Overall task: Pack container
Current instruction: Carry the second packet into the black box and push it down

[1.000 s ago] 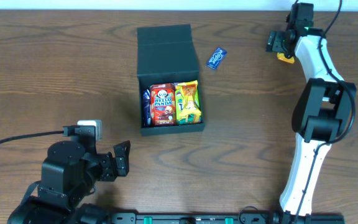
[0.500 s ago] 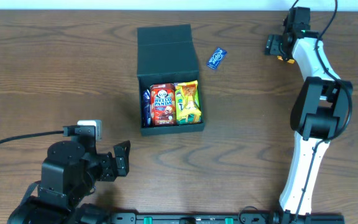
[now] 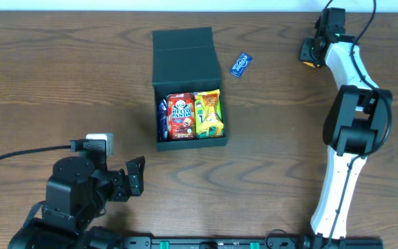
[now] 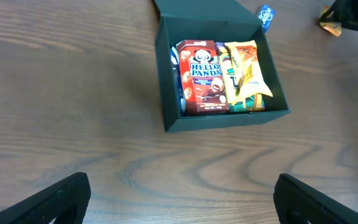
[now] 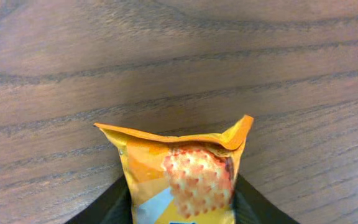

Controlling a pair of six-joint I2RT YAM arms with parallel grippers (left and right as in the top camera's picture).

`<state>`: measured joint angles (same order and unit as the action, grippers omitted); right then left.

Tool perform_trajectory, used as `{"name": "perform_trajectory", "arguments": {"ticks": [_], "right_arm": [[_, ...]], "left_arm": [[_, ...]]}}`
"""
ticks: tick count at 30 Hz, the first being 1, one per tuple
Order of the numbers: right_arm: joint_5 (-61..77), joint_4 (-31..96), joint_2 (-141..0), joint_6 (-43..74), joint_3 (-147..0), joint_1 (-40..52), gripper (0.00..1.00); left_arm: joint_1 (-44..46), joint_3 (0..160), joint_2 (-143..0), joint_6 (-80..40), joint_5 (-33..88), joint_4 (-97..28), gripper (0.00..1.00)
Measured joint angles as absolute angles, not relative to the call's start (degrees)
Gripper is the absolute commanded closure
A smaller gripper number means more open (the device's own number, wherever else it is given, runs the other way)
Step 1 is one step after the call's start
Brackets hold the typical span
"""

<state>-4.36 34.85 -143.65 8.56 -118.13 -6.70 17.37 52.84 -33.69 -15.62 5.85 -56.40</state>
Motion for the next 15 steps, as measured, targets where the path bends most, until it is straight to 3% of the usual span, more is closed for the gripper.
{"name": "perform_trajectory", "arguments": {"ticks": [15], "right_arm": [[-0.82,36.53,-143.04,8.73,-118.43,-6.7,0.72]], "left_arm": [[17.37,52.84,-33.69,-15.62,5.85,-56.4,0.05]]}}
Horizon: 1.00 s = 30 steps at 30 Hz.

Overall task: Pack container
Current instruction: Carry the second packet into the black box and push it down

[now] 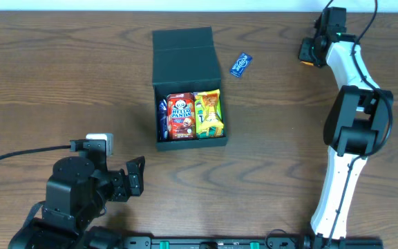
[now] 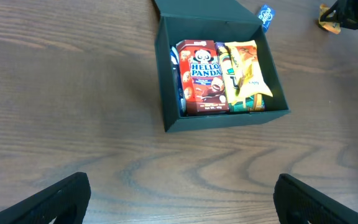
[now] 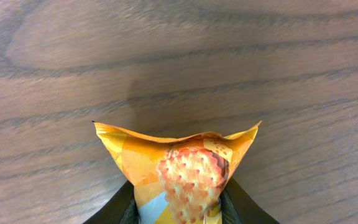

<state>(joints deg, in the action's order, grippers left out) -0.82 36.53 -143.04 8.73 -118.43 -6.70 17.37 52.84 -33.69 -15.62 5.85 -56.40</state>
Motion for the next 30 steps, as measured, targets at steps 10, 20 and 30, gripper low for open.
{"name": "perform_trajectory", "arguments": {"ticks": [10,20,30], "right_arm": [[4.6,38.94,-134.06,8.73,-118.41,-2.76,0.74],[8.25,47.81,-125.05,8.78,-118.43,9.67,0.75],[10.39,58.57,-125.1,9.15,-118.43,23.55,0.76]], "left_arm": [[17.37,52.84,-33.69,-15.62,5.85,-56.4,0.05],[17.37,52.84,-33.69,-15.62,5.85,-56.4,0.05],[17.37,52.84,-33.69,-15.62,5.85,-56.4,0.05]]}}
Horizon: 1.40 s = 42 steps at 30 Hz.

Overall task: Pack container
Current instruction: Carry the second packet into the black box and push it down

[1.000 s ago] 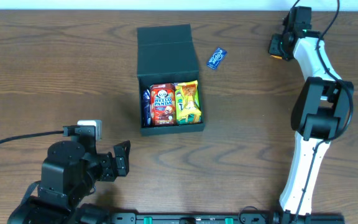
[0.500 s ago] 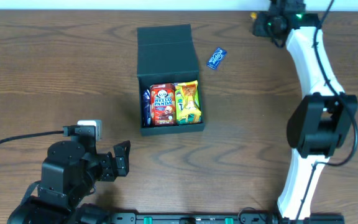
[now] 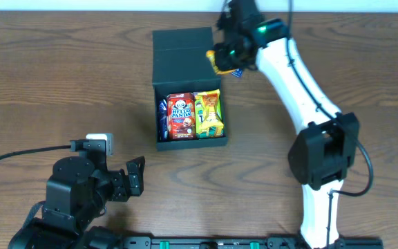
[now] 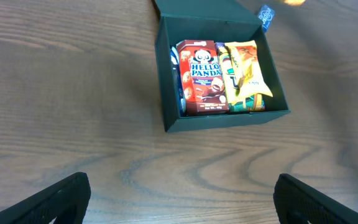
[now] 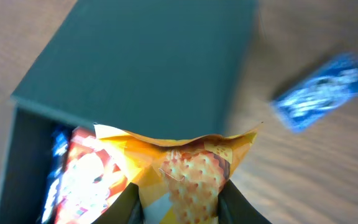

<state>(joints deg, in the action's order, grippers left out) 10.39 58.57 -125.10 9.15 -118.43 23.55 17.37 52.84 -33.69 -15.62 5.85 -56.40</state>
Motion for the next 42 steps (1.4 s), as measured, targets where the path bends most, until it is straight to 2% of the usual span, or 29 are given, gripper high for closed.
{"name": "perform_trajectory", "arguments": {"ticks": [16,22,27,39,42], "right_arm": [[6.15,59.9,-125.1,9.39,-115.0,35.05,0.76],[5.45,57.58,-125.12,9.65,-110.21,35.88,0.76],[5.17,57.32,-125.12,10.52,-107.13,35.88,0.81],[5.1,57.21,-125.12,20.71,-105.91,35.88,0.81],[4.05,58.02,-125.12,22.79,-105.91,36.07,0.78]], "left_arm": [[17.37,52.84,-33.69,-15.62,5.85,-56.4,0.05],[17.37,52.84,-33.69,-15.62,5.85,-56.4,0.05],[17.37,52.84,-33.69,-15.62,5.85,-56.4,0.05],[17.37,52.84,-33.69,-15.62,5.85,-56.4,0.05],[17.37,52.84,-33.69,-15.62,5.85,-56.4,0.05]]}}
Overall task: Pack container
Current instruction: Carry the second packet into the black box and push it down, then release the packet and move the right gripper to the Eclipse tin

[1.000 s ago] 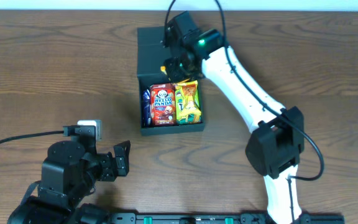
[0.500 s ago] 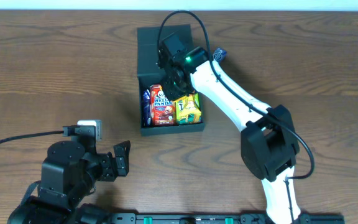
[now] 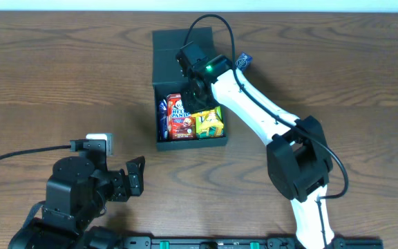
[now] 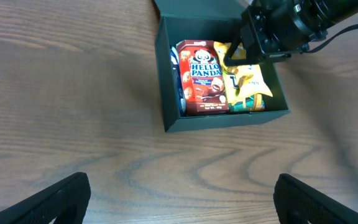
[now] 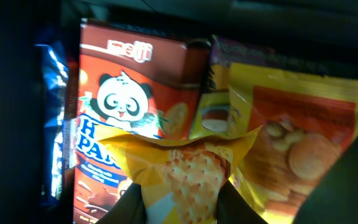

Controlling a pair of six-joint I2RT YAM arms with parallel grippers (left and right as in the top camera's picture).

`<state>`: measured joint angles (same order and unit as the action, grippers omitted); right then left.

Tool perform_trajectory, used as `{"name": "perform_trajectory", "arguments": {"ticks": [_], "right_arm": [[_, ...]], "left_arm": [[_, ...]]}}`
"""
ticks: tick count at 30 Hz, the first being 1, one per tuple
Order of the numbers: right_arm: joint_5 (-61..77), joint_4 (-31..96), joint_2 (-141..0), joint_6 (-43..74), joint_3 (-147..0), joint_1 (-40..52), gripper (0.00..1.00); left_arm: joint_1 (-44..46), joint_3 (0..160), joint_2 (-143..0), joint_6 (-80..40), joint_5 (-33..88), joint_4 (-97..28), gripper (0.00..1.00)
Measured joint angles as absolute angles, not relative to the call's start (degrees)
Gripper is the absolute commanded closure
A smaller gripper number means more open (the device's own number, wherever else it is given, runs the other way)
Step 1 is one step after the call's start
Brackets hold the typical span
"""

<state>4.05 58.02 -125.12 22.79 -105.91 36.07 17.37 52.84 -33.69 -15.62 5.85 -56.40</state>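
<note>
The dark open box [image 3: 159, 97] holds a red Hello Panda box [image 3: 179, 116], a yellow snack bag [image 3: 211, 121] and a blue packet [image 3: 162, 114] along its left wall. My right gripper [image 3: 197, 86] hangs over the box's inside, shut on an orange cracker packet [image 5: 182, 171], which sits just above the Hello Panda box [image 5: 129, 112] and yellow bag [image 5: 297, 137]. A small blue packet [image 3: 243, 61] lies on the table right of the lid. My left gripper [image 4: 179, 205] stays open low over bare wood near the front.
The box's lid [image 3: 182, 47] lies folded back behind it. A black cable [image 3: 19, 158] runs along the left front of the table. The right arm [image 3: 261, 114] stretches diagonally across the table's middle right.
My right gripper has gone from over the box's lid edge to over the box's inside, the orange packet still held. The left arm is unchanged.
My right gripper was shut on the orange cracker packet at the table's far right corner, first low on the wood, then slightly lifted. Later it held the packet by the lid's right edge, and now holds it over the packed snacks inside the box.
</note>
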Motion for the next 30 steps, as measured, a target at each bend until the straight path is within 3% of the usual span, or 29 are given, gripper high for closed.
{"name": "perform_trajectory", "arguments": {"ticks": [7,10,12,30], "right_arm": [[2.68,58.54,-125.12,24.86,-105.89,36.97,0.72],[2.55,58.7,-125.12,25.34,-105.89,37.1,0.52],[2.52,58.7,-125.12,25.47,-105.89,37.1,0.44],[3.95,55.81,-118.48,25.74,-114.76,35.11,0.3]], "left_arm": [[17.37,52.84,-33.69,-15.62,5.85,-56.4,0.05],[17.37,52.84,-33.69,-15.62,5.85,-56.4,0.05],[17.37,52.84,-33.69,-15.64,5.85,-56.4,0.05],[17.37,52.84,-33.69,-15.62,5.85,-56.4,0.05]]}}
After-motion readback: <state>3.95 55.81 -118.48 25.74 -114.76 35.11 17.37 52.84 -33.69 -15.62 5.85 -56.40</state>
